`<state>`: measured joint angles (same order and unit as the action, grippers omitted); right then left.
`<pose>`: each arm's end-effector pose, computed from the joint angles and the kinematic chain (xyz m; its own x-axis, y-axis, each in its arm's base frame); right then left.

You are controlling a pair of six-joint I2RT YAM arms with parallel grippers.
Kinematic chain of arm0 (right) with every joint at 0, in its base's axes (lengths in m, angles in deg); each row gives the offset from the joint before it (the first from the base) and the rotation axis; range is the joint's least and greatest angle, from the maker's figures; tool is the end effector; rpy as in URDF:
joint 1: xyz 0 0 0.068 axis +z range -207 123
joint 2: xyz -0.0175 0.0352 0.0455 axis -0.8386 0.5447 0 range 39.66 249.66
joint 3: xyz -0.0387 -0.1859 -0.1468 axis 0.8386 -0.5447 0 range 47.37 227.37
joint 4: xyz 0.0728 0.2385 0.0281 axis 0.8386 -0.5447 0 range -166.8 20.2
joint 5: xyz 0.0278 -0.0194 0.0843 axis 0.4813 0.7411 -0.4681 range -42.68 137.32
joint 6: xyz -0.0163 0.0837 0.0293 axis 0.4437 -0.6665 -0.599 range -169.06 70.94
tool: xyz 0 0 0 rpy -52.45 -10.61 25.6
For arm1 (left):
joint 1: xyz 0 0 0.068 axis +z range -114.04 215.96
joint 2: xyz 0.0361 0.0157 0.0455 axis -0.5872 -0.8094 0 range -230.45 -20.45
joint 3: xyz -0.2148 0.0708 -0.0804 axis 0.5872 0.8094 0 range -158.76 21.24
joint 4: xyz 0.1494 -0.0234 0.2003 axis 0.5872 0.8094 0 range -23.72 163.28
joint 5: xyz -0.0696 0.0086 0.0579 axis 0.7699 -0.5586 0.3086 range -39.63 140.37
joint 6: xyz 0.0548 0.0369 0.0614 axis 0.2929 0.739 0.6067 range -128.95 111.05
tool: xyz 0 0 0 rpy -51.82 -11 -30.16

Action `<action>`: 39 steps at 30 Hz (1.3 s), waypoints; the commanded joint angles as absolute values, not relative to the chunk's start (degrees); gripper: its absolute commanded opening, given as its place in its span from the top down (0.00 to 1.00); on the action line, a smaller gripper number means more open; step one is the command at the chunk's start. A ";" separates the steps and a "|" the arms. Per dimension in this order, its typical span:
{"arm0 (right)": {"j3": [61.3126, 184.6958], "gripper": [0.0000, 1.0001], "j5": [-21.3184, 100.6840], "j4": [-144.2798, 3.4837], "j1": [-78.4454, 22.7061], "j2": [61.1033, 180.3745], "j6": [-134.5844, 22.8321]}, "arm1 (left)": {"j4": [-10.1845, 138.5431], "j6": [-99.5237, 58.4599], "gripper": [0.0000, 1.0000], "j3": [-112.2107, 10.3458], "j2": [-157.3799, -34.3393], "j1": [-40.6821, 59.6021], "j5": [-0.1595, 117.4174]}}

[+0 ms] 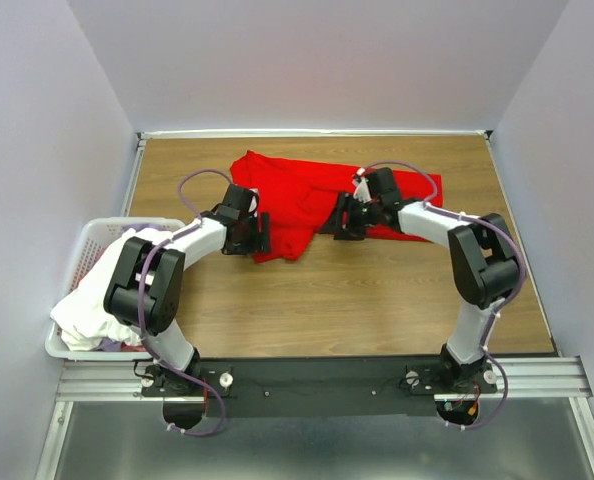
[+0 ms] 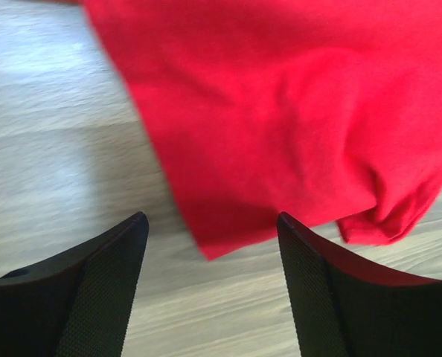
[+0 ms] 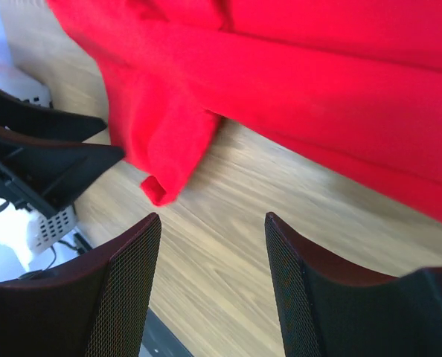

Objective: Fold and stack the t-shirts
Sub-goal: Fold the tshirt

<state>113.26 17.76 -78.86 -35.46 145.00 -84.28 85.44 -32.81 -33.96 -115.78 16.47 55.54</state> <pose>0.3526 0.1819 0.1252 -0.9287 0.1728 -0.3281 -0.1074 0.7216 0.6840 0.3157 -0.1195 0.1050 -0.8932 -0.1112 -0.4357 0.0158 0.9606 -0.2776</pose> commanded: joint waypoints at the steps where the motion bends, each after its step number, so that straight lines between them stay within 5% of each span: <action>1: 112.58 0.35 14.28 -70.33 -32.05 148.55 -90.62 | 81.67 -35.14 0.27 -32.91 -117.48 15.66 58.01; 5: 112.67 0.35 14.80 -64.98 -28.97 152.68 -93.79 | 80.35 -35.76 0.38 -31.85 -118.54 15.48 59.33; 11: 114.34 0.37 14.28 -61.89 -24.57 157.34 -96.87 | 80.34 -36.20 0.72 -30.97 -117.05 14.95 59.16; 13: 115.13 0.42 14.19 -61.89 -23.60 158.13 -97.14 | 80.35 -36.20 0.89 -31.32 -116.35 15.04 58.28; 16: 116.10 0.68 14.89 -61.98 -23.51 158.14 -96.88 | 80.96 -36.03 1.00 -34.30 -115.47 15.04 57.05; 22: 119.26 0.95 15.77 -62.86 -24.47 157.26 -96.17 | 83.07 -34.09 1.00 -41.86 -116.60 17.76 54.06; 39: 141.05 0.95 12.87 -65.67 -34.85 170.34 -95.12 | 81.23 -30.04 1.00 -72.10 -136.29 23.22 54.32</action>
<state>136.95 14.27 -62.62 -34.25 165.06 -96.83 83.63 -31.15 -69.35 -133.36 22.20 56.00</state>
